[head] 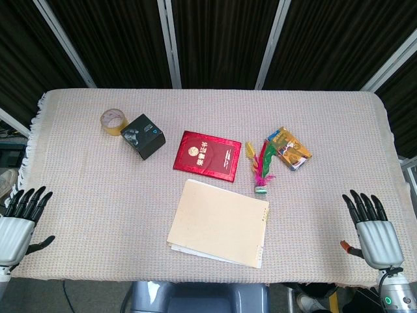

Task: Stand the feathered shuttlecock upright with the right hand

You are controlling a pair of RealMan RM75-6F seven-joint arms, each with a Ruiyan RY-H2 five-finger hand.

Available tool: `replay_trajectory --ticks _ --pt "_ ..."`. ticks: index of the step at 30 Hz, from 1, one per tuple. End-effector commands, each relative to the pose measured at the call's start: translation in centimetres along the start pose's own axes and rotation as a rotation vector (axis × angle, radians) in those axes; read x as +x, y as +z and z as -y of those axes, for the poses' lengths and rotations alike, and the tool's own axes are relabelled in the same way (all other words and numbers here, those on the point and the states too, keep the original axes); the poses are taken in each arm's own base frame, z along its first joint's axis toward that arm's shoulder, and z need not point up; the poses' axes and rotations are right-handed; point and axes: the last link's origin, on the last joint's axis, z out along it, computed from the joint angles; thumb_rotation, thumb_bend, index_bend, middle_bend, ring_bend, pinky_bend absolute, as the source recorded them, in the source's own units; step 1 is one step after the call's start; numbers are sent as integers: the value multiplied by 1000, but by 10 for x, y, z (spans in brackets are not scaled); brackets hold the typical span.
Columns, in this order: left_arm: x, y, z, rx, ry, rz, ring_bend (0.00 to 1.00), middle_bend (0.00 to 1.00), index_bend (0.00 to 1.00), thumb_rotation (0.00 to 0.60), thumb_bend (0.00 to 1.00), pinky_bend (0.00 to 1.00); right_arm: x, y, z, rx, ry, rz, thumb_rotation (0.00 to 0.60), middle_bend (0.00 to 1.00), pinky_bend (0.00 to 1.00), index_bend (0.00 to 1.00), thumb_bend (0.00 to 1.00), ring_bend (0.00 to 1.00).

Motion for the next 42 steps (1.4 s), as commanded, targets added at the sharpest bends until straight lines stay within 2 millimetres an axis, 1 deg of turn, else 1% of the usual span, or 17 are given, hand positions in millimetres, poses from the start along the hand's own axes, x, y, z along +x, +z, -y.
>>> replay_trajectory --ticks 1,7,9,12,14,17,18,19,21,23,25,27,30,34,37,42 --pt "0 0 0 1 -1 1 0 0 0 576 52 0 -1 -1 0 0 0 3 600 0 0 11 27 0" --pt "-2 1 0 3 2 11 0 0 0 577 52 0 -3 2 0 7 -4 10 600 0 0 29 27 0" --pt "-2 1 0 2 4 11 0 0 0 577 52 0 -3 6 1 19 -6 14 600 0 0 47 27 0" --pt "-4 4 0 7 6 13 0 0 0 578 52 0 -4 17 5 71 -11 15 600 0 0 97 27 0" --pt "-5 7 1 19 1 18 0 0 0 578 53 0 -2 31 10 133 -23 10 600 0 0 154 30 0" --pt "-10 11 3 37 12 34 0 0 0 576 54 0 6 64 17 231 -31 -11 600 0 0 233 57 0" --pt "-11 12 3 42 17 39 0 0 0 578 53 0 7 72 18 249 -31 -17 600 0 0 247 63 0" --pt "-14 14 3 49 26 45 0 0 0 577 54 0 9 86 19 274 -34 -24 600 0 0 260 69 0" --pt "-17 17 2 54 42 47 0 0 0 576 54 0 10 107 20 311 -35 -24 600 0 0 270 74 0" --pt "-20 19 0 61 50 49 0 0 0 575 54 0 8 120 21 336 -34 -10 600 0 0 273 76 0" --pt "-25 21 -2 74 60 63 0 0 0 575 55 0 7 141 23 373 -37 7 600 0 0 273 83 0" --pt "-29 23 -3 81 72 77 0 0 0 576 55 0 6 155 25 390 -45 16 600 0 0 273 91 0" --pt "-36 29 -6 94 100 92 0 0 0 578 56 0 3 182 27 413 -69 39 600 0 0 274 92 0" --pt "-42 33 -9 117 113 96 0 0 0 578 57 0 -1 208 30 437 -103 54 600 0 0 276 93 0" --pt "-47 36 -11 126 135 106 0 0 0 575 56 0 -3 223 36 463 -129 63 600 0 0 276 94 0" --pt "-56 38 -13 150 154 126 0 0 0 577 57 0 -11 240 40 492 -153 85 600 0 0 274 94 0"
